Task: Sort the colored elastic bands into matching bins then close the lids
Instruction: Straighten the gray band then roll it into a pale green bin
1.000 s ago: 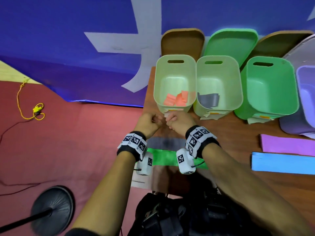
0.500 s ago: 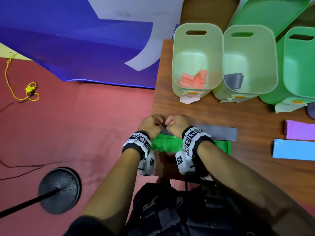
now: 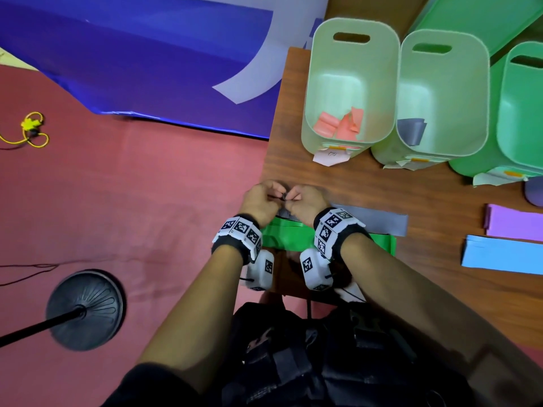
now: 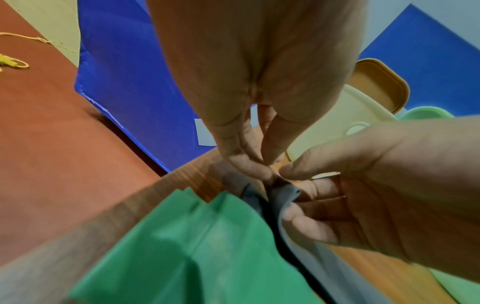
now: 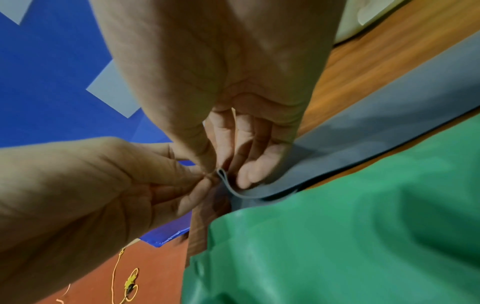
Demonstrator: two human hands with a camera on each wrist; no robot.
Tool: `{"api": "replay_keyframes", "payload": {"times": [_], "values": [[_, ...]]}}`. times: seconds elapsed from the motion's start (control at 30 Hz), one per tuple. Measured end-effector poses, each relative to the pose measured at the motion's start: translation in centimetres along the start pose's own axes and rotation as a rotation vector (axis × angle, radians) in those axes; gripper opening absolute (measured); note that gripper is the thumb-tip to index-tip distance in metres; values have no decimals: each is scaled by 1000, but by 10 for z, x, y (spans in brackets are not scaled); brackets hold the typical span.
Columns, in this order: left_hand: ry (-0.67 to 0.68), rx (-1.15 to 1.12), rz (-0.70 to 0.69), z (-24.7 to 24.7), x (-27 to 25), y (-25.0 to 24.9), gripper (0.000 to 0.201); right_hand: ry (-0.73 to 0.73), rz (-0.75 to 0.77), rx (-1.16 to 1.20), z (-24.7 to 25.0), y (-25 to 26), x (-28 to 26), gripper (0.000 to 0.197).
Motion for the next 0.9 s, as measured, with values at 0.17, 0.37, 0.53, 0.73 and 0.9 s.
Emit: {"api": "replay_keyframes", "payload": {"times": [0.17,0.37,0.53,0.73,0.9], "values": [[-26,-70,-57,2,0,-23,32,-49,35,-7,24,10,-5,15],[-55,-69,-159,-3,1,-63,21,-137,87,-41,71,19,-20,25],[-23,-65,-252,-9,-2,-104,16,-209,158,-3,112,25,-37,19],[-1,-50,-345,-21,-9,-165,11,-338,221,71,172,30,-68,11],[-28,-1,-445,-33,-24,-221,14,-410,279,158,224,28,-93,7]]}}
Point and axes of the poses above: each hand's wrist, its own x-axis towards the middle knuckle, its own z-axis out of the back of the hand, y = z × x, the point moved 4 cm from there along x, towards the middle knuckle, and after that the axes turned 8 degrees about x, right-handed, at the moved point
